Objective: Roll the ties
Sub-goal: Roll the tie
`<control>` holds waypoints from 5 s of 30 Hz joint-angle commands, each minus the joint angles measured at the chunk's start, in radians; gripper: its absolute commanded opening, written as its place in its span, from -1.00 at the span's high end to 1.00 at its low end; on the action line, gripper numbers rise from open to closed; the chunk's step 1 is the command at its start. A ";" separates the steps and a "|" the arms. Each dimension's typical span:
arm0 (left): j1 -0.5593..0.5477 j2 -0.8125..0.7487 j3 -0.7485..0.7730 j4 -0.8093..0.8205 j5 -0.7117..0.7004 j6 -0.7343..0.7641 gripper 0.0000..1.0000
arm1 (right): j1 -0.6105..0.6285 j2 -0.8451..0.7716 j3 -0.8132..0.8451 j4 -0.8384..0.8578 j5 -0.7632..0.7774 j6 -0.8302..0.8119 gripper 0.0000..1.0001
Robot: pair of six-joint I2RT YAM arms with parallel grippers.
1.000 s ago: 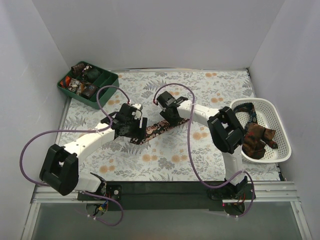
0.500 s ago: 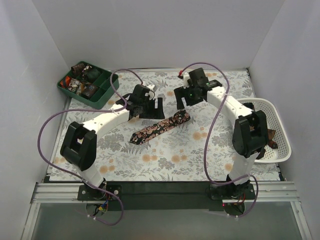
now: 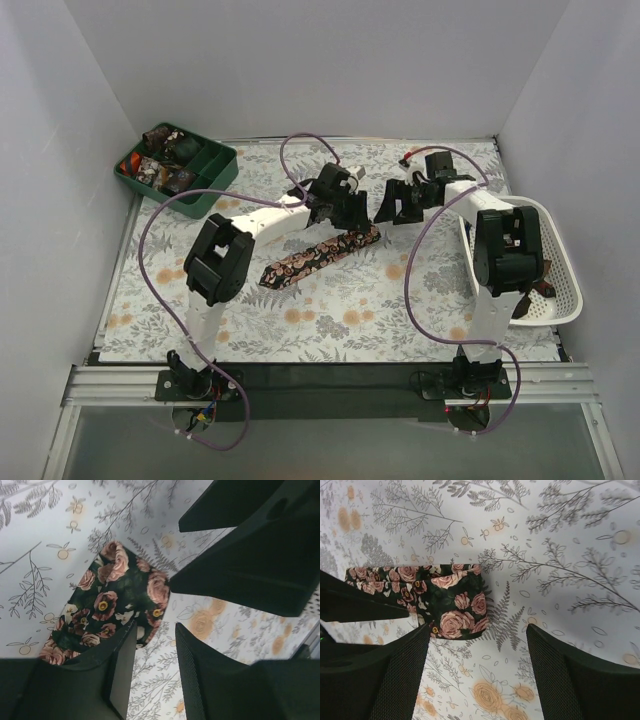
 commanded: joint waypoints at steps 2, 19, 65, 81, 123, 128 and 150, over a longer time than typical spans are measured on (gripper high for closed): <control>0.002 0.023 0.003 0.008 -0.007 0.010 0.38 | -0.001 0.048 -0.035 0.124 -0.174 0.033 -0.40; 0.012 0.012 -0.195 0.082 -0.038 0.010 0.45 | 0.056 0.156 -0.138 0.336 -0.323 0.103 -0.05; 0.076 -0.553 -0.778 -0.006 -0.049 0.081 -0.07 | 0.474 -0.039 0.080 -0.092 1.100 -0.188 0.97; 0.134 -0.919 -0.893 -0.174 -0.259 0.000 -0.22 | 0.755 0.128 0.064 -0.080 1.210 -0.240 0.75; 0.012 -0.261 -0.246 -0.021 -0.115 0.024 0.23 | 0.159 0.082 0.093 -0.006 -0.140 -0.047 -0.47; -0.002 -0.201 -0.243 -0.004 -0.106 0.021 0.45 | 0.152 0.117 0.058 0.041 -0.199 -0.035 -0.43; -0.013 -0.248 -0.500 0.126 -0.141 0.001 0.45 | 0.182 0.180 -0.094 0.238 -0.366 0.016 0.53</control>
